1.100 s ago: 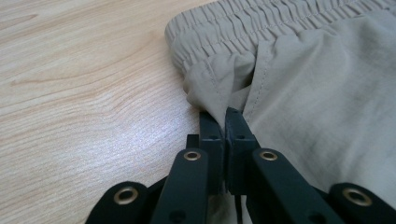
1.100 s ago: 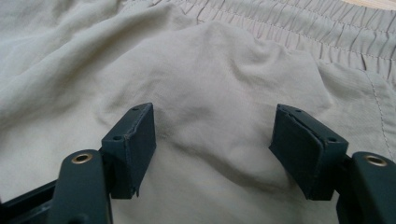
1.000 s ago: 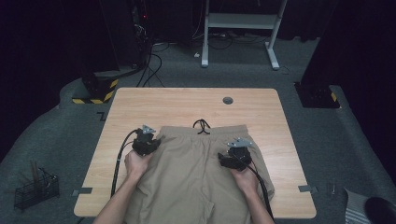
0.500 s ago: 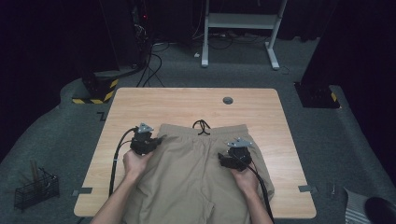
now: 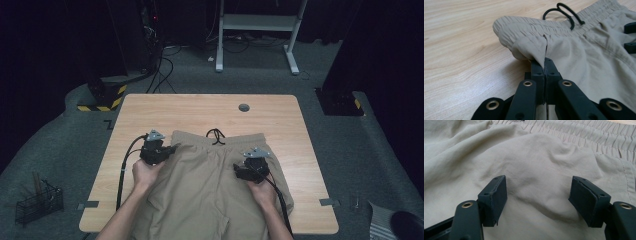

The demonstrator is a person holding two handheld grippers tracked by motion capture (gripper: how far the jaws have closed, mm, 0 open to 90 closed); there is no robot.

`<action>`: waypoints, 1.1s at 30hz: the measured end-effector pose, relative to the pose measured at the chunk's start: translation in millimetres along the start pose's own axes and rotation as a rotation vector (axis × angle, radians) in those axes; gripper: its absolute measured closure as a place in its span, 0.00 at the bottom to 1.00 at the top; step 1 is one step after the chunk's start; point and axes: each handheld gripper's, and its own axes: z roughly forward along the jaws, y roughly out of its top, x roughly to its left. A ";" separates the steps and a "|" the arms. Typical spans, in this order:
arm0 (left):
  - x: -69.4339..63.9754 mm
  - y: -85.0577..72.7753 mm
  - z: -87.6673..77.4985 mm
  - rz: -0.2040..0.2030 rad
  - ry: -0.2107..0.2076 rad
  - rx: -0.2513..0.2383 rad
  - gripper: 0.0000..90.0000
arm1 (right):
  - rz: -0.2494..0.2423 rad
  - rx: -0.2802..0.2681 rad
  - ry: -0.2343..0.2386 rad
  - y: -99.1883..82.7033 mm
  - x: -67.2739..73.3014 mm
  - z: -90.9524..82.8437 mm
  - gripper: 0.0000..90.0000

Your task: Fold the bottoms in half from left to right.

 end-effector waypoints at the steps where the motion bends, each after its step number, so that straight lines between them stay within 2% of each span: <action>1: -0.7 1.2 -0.6 0.005 -0.001 0.002 0.99 | 0.001 0.000 0.000 0.0 0.0 0.0 0.33; 12: -0.8 4.6 -1.2 -0.032 -0.034 -0.011 0.99 | 0.010 0.001 -0.003 -0.1 0.6 -0.3 0.34; 19: -5.5 14.1 -4.4 -0.011 -0.048 -0.026 0.99 | 0.010 0.005 -0.004 0.0 2.2 -0.4 0.33; 29: -15.1 19.5 -1.4 -0.030 -0.115 -0.046 0.99 | 0.004 0.002 0.001 0.3 1.8 0.3 0.32; 33: -20.2 24.0 -0.9 -0.010 -0.134 -0.041 0.99 | 0.003 0.002 0.002 0.3 1.9 0.4 0.32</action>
